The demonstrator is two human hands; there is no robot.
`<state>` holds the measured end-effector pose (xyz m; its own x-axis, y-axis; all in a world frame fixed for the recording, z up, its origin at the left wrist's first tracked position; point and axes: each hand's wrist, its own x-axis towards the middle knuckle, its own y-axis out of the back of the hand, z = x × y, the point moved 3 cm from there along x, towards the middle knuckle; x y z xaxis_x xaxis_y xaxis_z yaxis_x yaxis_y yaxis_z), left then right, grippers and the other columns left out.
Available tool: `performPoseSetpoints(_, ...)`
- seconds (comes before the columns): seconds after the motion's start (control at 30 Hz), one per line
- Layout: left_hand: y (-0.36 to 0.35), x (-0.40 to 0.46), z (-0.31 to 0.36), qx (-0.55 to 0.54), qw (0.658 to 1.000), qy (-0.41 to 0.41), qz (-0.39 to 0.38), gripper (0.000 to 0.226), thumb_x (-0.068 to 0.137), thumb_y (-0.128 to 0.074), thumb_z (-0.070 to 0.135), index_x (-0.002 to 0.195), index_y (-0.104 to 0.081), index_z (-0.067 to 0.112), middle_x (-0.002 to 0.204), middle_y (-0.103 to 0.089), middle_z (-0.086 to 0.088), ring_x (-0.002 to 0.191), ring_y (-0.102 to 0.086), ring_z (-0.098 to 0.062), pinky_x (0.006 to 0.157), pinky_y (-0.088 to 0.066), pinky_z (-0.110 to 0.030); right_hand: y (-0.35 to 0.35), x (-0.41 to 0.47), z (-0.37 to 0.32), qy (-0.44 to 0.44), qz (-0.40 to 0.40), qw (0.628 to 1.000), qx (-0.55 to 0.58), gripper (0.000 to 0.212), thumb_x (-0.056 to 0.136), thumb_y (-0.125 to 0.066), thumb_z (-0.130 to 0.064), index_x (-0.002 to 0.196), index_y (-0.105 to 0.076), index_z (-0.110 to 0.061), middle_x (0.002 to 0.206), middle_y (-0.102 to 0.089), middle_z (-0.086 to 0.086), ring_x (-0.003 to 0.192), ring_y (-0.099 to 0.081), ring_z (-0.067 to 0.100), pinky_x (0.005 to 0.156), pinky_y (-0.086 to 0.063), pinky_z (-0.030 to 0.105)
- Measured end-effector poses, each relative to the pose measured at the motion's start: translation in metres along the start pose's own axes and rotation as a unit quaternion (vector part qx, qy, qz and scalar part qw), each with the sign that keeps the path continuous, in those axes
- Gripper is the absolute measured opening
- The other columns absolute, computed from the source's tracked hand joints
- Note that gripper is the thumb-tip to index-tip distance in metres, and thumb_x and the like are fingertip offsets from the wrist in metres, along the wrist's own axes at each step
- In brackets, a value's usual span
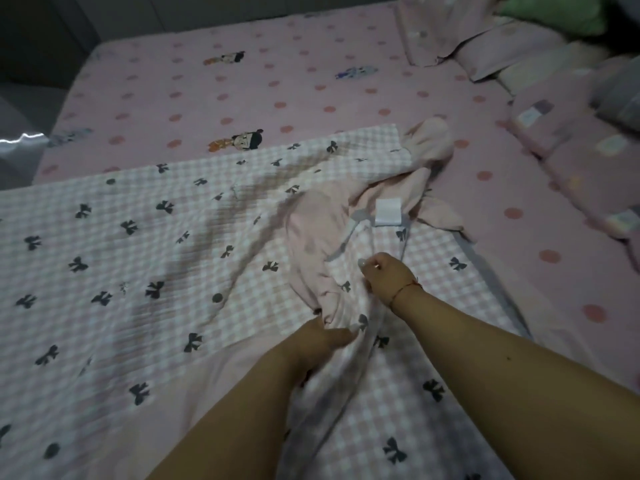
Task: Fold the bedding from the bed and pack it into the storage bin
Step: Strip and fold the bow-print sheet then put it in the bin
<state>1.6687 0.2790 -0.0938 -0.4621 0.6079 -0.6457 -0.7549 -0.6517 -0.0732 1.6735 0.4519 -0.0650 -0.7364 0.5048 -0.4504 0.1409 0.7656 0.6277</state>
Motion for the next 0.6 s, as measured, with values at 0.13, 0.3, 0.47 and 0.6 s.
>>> performPoseSetpoints(0.13, -0.053, -0.018, -0.003, 0.074, 0.996, 0.009, -0.052, 0.02, 0.089, -0.065, 0.02, 0.104, -0.059, 0.03, 0.109, -0.064, 0.007, 0.101, -0.059, -0.008, 0.087, -0.046, -0.016, 0.01, -0.008, -0.002, 0.043, -0.011, 0.997, -0.066, 0.026, 0.091, -0.05, -0.045, 0.096, -0.056, -0.02, 0.109, -0.06, 0.008, 0.098, -0.056, 0.026, 0.086, -0.046, 0.033)
performPoseSetpoints(0.3, -0.093, -0.041, -0.013, 0.112, 0.991, 0.014, -0.068, 0.028, 0.091, -0.063, 0.021, 0.118, -0.057, 0.022, 0.118, -0.059, 0.006, 0.109, -0.053, -0.008, 0.095, -0.044, -0.014, 0.018, -0.035, 0.018, 0.037, -0.075, 0.98, -0.181, 0.046, 0.088, -0.052, -0.05, 0.116, -0.055, -0.014, 0.126, -0.052, 0.013, 0.116, -0.05, 0.029, 0.1, -0.042, 0.035)
performPoseSetpoints(0.47, -0.124, -0.06, -0.025, 0.16, 0.984, 0.03, -0.072, 0.047, 0.089, -0.065, 0.03, 0.133, -0.054, 0.02, 0.131, -0.057, 0.002, 0.114, -0.053, -0.013, 0.102, -0.037, -0.024, 0.032, -0.058, 0.055, -0.033, -0.112, 0.964, -0.241, 0.061, 0.09, -0.045, -0.054, 0.13, -0.047, -0.009, 0.135, -0.049, 0.017, 0.122, -0.049, 0.032, 0.1, -0.04, 0.035)
performPoseSetpoints(0.6, -0.145, -0.073, -0.035, 0.205, 0.976, 0.018, -0.069, 0.039, 0.092, -0.061, 0.025, 0.13, -0.056, 0.017, 0.118, -0.057, 0.002, 0.103, -0.052, -0.012, 0.089, -0.038, -0.021, 0.042, -0.074, 0.084, -0.063, -0.113, 0.962, -0.24, 0.057, 0.093, -0.04, -0.051, 0.129, -0.051, -0.009, 0.133, -0.052, 0.017, 0.121, -0.051, 0.032, 0.1, -0.04, 0.036)
